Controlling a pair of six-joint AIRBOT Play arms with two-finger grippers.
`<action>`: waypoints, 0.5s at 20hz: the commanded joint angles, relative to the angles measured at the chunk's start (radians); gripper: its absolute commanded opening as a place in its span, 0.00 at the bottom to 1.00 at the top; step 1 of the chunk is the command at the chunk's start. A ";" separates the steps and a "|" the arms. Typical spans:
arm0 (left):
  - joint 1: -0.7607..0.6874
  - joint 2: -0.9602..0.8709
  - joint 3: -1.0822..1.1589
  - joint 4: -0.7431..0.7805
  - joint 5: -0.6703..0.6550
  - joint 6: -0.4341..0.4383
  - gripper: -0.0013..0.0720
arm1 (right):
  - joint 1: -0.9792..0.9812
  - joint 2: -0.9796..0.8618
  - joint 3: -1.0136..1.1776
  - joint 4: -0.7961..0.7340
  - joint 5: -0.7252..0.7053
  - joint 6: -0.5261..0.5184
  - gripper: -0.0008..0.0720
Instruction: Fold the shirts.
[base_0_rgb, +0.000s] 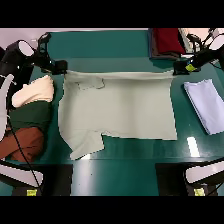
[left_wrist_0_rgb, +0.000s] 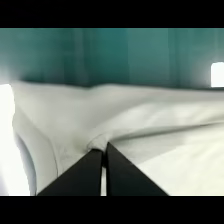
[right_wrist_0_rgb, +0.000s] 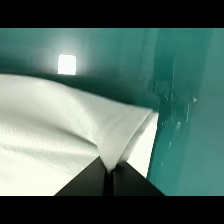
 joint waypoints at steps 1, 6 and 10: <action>0.011 -0.013 -0.057 0.002 -0.125 0.059 0.05 | 0.004 0.044 -0.103 -0.008 -0.028 -0.007 0.03; 0.011 -0.013 -0.220 -0.036 -0.103 0.061 0.30 | 0.004 0.125 -0.331 0.010 -0.110 0.001 0.17; 0.020 0.041 -0.233 0.000 -0.220 0.058 0.70 | -0.021 0.193 -0.354 0.169 -0.105 -0.004 0.54</action>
